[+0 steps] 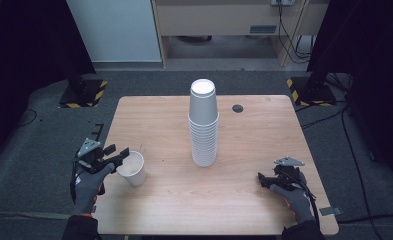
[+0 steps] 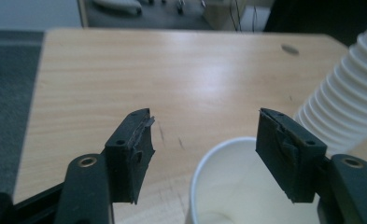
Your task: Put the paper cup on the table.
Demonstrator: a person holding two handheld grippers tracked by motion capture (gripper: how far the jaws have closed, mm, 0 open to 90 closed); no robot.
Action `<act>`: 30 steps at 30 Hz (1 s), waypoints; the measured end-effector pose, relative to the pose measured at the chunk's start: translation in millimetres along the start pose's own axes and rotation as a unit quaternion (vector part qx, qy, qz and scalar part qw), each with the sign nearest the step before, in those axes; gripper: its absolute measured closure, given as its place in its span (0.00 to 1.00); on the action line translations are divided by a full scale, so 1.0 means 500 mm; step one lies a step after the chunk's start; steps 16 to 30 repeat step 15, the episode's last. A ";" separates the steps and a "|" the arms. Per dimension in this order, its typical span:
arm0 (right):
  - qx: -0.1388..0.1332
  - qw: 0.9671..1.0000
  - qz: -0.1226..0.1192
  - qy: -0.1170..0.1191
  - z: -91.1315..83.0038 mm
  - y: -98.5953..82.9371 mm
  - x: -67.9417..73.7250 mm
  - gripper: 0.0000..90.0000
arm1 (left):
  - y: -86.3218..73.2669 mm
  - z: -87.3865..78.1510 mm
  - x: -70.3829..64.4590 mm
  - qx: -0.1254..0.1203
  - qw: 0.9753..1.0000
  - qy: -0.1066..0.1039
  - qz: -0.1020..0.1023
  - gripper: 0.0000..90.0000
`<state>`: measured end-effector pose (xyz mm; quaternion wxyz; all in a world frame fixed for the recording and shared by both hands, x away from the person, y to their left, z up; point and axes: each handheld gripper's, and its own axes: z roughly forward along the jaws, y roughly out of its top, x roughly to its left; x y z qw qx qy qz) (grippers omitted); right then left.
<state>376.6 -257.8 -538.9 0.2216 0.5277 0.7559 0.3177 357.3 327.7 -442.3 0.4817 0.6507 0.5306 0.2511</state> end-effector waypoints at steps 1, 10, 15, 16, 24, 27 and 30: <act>0.000 1.000 0.000 0.000 0.000 0.000 0.000 0.06 | -0.004 -0.005 0.005 -0.019 1.000 0.013 -0.006 0.38; 0.000 1.000 0.000 0.000 0.000 0.000 0.000 0.06 | -0.042 -0.026 0.046 -0.061 0.995 0.080 -0.016 0.36; 0.000 1.000 0.000 0.000 0.000 0.000 0.000 0.06 | -0.061 -0.030 0.068 -0.047 0.993 0.104 -0.019 0.34; 0.000 1.000 0.000 0.000 0.000 0.000 0.000 0.06 | -0.061 -0.030 0.068 -0.047 0.993 0.104 -0.019 0.34; 0.000 1.000 0.000 0.000 0.000 0.000 0.000 0.06 | -0.061 -0.030 0.068 -0.047 0.993 0.104 -0.019 0.34; 0.000 1.000 0.000 0.000 0.000 0.000 0.000 0.06 | -0.061 -0.030 0.068 -0.047 0.993 0.104 -0.019 0.34; 0.000 1.000 0.000 0.000 0.000 0.000 0.000 0.06 | -0.061 -0.030 0.068 -0.047 0.993 0.104 -0.019 0.34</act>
